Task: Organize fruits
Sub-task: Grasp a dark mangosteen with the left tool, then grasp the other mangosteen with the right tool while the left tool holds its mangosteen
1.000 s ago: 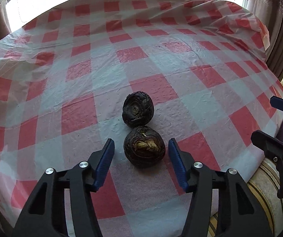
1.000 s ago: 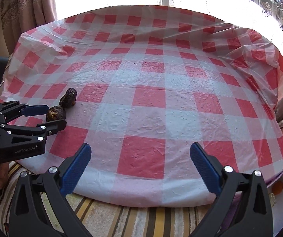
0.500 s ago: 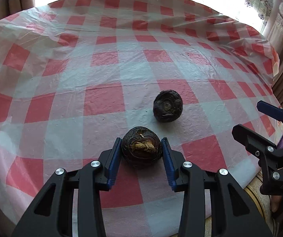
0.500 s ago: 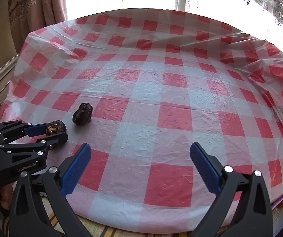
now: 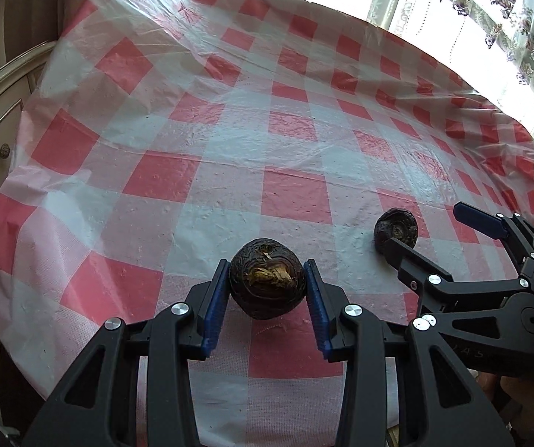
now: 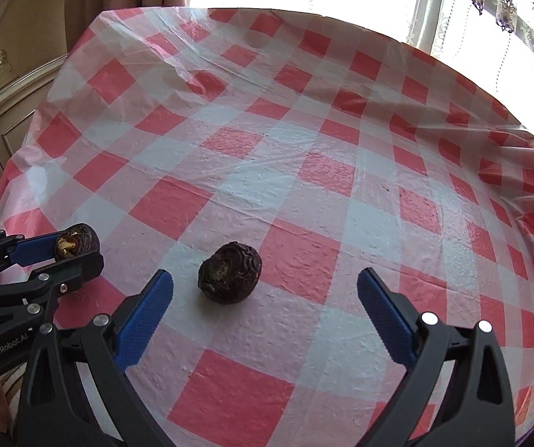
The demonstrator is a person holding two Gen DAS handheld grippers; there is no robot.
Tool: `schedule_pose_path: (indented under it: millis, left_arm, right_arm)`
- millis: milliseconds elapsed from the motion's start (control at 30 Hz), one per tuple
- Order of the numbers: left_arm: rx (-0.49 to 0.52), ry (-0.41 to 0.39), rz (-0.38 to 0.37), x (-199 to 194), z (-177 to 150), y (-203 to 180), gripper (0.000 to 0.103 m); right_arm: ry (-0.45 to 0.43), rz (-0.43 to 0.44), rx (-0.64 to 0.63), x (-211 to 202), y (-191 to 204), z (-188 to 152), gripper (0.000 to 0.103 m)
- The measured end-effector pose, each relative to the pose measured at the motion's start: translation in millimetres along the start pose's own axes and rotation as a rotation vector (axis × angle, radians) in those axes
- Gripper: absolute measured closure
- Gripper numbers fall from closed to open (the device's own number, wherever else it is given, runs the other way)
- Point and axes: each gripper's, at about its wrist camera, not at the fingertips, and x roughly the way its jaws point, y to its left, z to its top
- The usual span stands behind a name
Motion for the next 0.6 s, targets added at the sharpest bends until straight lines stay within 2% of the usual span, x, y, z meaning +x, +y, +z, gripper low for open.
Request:
schedule_pose_path:
  millis: [67,167,233,300,600]
  left_arm:
    - [0.000,-0.003,0.000,-0.5,-0.3,-0.2,0.065]
    - [0.002,-0.006,0.001,-1.2,-0.8,-1.0,0.065]
    - [0.001,-0.003,-0.001,-0.4,-1.1,-0.7,0.065]
    - [0.002,0.000,-0.004,0.4,-1.7,-0.8,0.065]
    - [0.037,0.001,0.014,1.5,-5.1,-11.0,0.065]
  right_arm:
    - [0.015,-0.006,-0.021,8.0,4.8,2.2,0.012]
    - [0.042,0.002,-0.029,17.7,8.8,3.6,0.032]
    - [0.047,0.024,-0.017,19.1,7.4,2.0,0.052]
    - [0.045,0.033,-0.017,18.3,7.7,1.0,0.063]
    - [0.050,0.014,0.052,4.5,-10.7,-15.6,0.064]
